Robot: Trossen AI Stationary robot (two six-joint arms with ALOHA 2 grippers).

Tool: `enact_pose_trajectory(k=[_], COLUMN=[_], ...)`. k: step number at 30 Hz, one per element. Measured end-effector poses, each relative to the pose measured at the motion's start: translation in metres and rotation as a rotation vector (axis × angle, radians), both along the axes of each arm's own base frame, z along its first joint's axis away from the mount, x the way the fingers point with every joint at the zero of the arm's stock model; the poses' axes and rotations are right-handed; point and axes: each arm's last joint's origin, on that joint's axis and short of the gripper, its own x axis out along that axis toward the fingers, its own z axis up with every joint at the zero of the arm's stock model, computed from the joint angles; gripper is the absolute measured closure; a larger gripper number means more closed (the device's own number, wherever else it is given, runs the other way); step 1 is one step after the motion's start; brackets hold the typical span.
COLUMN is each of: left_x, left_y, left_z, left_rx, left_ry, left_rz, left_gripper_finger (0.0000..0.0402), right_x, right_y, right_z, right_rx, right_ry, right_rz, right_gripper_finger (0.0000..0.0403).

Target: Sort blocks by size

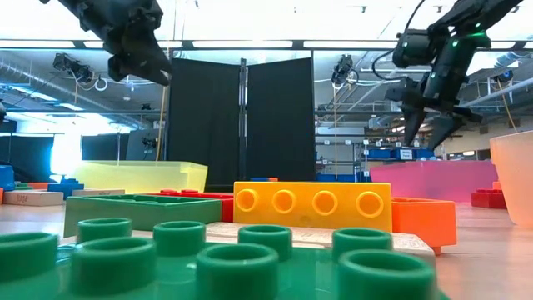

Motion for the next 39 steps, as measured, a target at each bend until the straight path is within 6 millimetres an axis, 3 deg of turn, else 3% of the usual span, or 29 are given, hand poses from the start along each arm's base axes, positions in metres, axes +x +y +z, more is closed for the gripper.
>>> enact_pose_trajectory(k=[6, 13, 21, 29, 39], left_x=[0.011, 0.022, 0.015, -0.002, -0.023], left_y=[-0.024, -0.047, -0.08, -0.118, -0.147], left_z=[-0.021, -0.044, -0.052, -0.052, -0.052], left_rx=[0.078, 0.032, 0.091, 0.145, 0.125], left_ry=[0.209, 0.389, 0.703, 0.683, 0.658], left_rz=[-0.241, -0.398, -0.558, -0.577, -0.635], left_gripper_finger=[0.0213, 0.0213, 0.0213, 0.0213, 0.0213], right_x=[0.004, 0.011, 0.013, 0.016, 0.041], right_y=[0.011, 0.022, 0.05, 0.094, 0.142], right_z=[0.005, 0.005, 0.01, 0.024, 0.025], right_rx=[0.0, 0.055, 0.176, 0.172, 0.155], right_ry=[-0.04, -0.07, -0.128, -0.275, -0.433], right_rz=[0.066, 0.131, 0.051, -0.053, -0.039], right_gripper_finger=[0.0132, 0.0139, 0.0147, 0.0163, 0.0183])
